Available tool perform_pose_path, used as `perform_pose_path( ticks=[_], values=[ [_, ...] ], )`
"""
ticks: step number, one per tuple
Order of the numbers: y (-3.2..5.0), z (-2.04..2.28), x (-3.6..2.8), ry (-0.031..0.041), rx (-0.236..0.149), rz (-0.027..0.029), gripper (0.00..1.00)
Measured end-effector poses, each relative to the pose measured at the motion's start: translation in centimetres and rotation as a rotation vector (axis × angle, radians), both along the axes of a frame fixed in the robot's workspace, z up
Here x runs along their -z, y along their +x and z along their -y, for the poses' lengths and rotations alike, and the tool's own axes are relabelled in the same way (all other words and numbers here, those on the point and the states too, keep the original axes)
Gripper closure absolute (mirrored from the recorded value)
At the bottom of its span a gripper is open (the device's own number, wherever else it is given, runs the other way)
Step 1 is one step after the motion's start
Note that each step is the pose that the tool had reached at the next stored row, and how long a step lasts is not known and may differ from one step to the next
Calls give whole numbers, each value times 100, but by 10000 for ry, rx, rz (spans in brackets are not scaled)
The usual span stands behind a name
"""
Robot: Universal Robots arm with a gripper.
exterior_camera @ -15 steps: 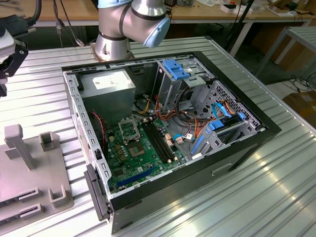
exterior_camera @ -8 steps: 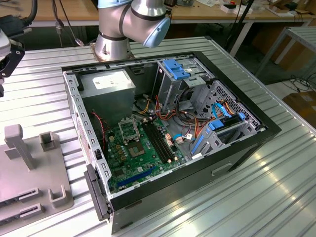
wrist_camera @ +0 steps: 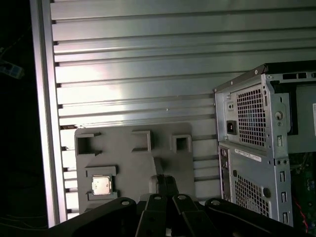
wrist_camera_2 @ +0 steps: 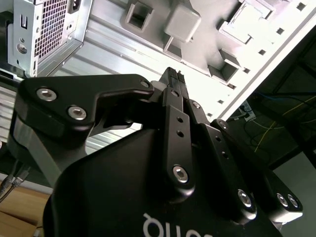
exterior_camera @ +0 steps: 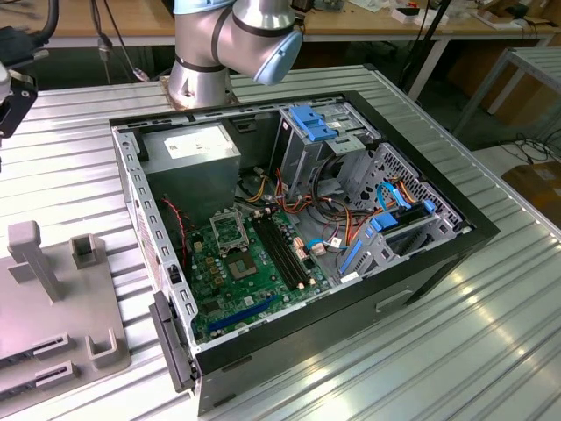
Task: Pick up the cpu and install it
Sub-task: 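Reach for the cpu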
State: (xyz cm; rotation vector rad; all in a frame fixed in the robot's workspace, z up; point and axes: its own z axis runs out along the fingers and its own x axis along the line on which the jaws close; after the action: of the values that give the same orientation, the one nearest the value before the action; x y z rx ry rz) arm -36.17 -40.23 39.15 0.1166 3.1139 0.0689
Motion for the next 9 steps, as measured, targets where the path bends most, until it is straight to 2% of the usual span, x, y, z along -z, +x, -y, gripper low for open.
perform_pose_path(
  ticks=[9],
  values=[
    [-42, 0, 1, 0, 0, 1, 89]
  ],
)
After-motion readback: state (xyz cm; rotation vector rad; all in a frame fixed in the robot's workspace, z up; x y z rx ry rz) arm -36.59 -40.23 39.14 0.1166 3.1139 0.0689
